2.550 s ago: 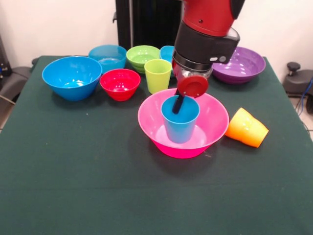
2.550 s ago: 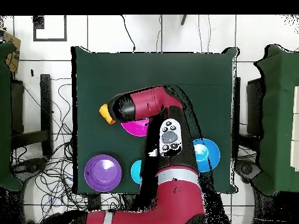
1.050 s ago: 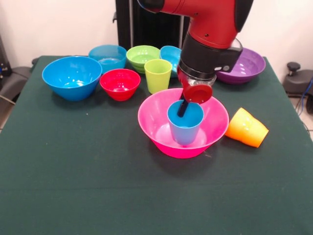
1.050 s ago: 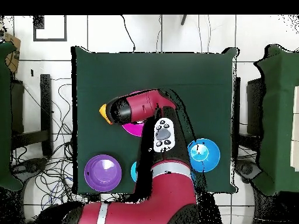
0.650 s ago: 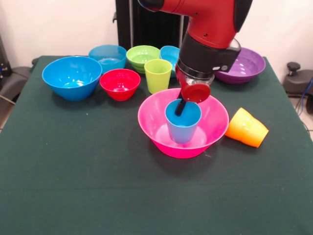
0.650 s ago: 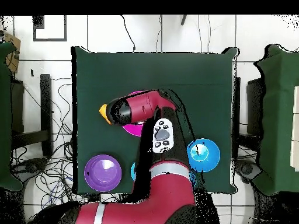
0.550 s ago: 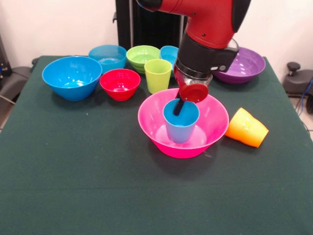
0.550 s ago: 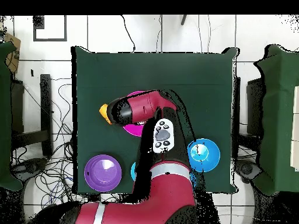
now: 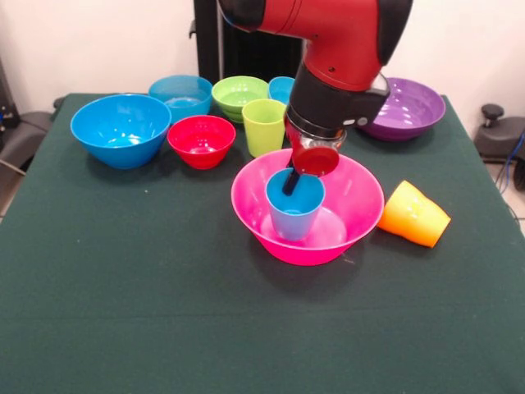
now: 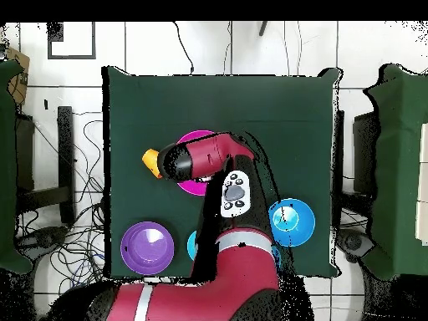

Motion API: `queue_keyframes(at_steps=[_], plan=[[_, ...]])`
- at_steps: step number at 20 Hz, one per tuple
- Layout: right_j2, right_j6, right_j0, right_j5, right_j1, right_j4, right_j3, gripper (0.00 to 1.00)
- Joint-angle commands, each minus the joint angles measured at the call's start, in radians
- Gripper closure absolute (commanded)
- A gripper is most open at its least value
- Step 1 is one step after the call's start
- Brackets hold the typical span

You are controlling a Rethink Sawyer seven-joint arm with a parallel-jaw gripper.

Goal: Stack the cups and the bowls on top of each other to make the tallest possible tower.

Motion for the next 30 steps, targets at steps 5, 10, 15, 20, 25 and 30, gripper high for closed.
queue_keyframes(at_steps=[5,10,15,20,25,30], plan=[[0.063,-0.139,0.010,-0.095,0.023,-0.039,0.020,1.00],[0.061,-0.131,0.008,-0.122,0.026,-0.038,0.032,1.00],[0.057,-0.123,0.011,-0.141,0.029,-0.032,0.041,1.00],[0.061,-0.125,0.011,-0.153,0.034,-0.026,0.049,1.00],[0.058,-0.127,0.013,-0.150,0.040,-0.027,0.041,1.00],[0.096,-0.161,-0.012,-0.136,0.039,-0.007,0.052,1.00]])
